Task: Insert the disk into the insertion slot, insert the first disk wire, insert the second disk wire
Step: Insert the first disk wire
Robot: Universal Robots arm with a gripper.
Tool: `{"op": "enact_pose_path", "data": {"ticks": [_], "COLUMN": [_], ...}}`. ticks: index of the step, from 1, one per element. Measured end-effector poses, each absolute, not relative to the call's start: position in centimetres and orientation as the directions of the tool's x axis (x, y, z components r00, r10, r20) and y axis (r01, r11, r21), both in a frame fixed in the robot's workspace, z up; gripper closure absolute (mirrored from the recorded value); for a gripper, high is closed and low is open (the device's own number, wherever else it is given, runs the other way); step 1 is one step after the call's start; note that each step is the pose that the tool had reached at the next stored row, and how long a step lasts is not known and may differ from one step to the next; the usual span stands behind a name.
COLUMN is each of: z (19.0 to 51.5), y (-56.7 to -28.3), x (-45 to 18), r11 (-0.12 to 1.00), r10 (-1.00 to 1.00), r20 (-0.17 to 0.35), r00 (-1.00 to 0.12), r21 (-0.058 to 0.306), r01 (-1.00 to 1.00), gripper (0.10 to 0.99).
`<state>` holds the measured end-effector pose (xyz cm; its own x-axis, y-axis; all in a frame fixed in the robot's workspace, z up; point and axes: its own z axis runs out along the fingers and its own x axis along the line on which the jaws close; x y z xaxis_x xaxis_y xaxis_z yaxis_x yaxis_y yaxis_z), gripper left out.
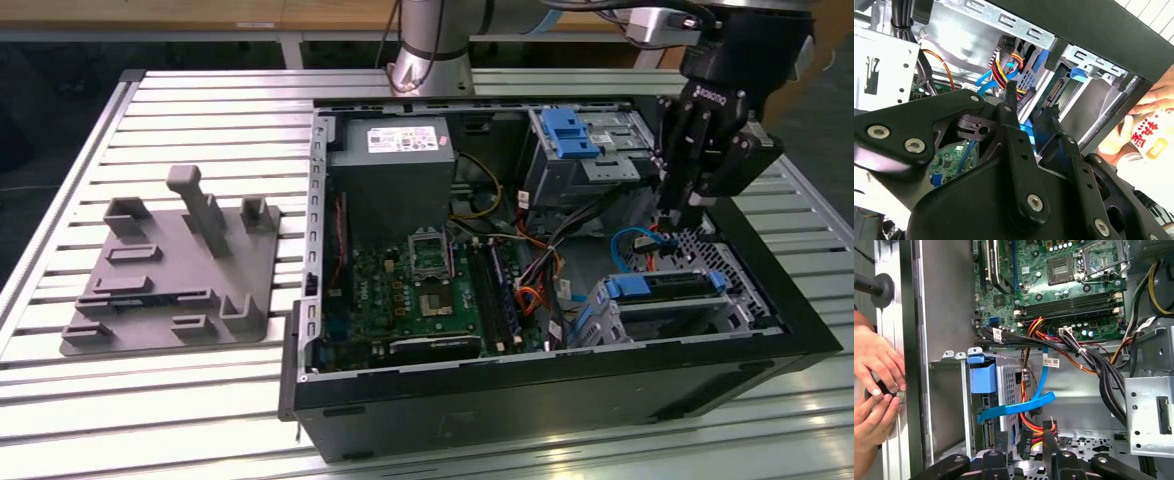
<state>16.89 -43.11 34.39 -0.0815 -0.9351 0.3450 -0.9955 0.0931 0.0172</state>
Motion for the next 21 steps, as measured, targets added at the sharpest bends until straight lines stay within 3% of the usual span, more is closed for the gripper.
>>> {"op": "enact_pose_path", "data": {"ticks": [12, 15, 16, 21], "z": [33.87, 33.72, 33.68, 33.51], "y": [-42.87, -42.67, -42.62, -42.34], "x": [16.93, 16.93, 16.93, 16.93], "r11": [0.094, 0.094, 0.094, 0.094], "r10": [-0.919, -0.914, -0.912, -0.909], "r20": [0.386, 0.398, 0.401, 0.410], "r00": [-0.081, -0.081, -0.081, -0.081], "r21": [0.013, 0.012, 0.012, 0.011], "r01": [-0.996, -0.996, -0.996, -0.996], "gripper": [0.678, 0.694, 0.765, 0.765]}}
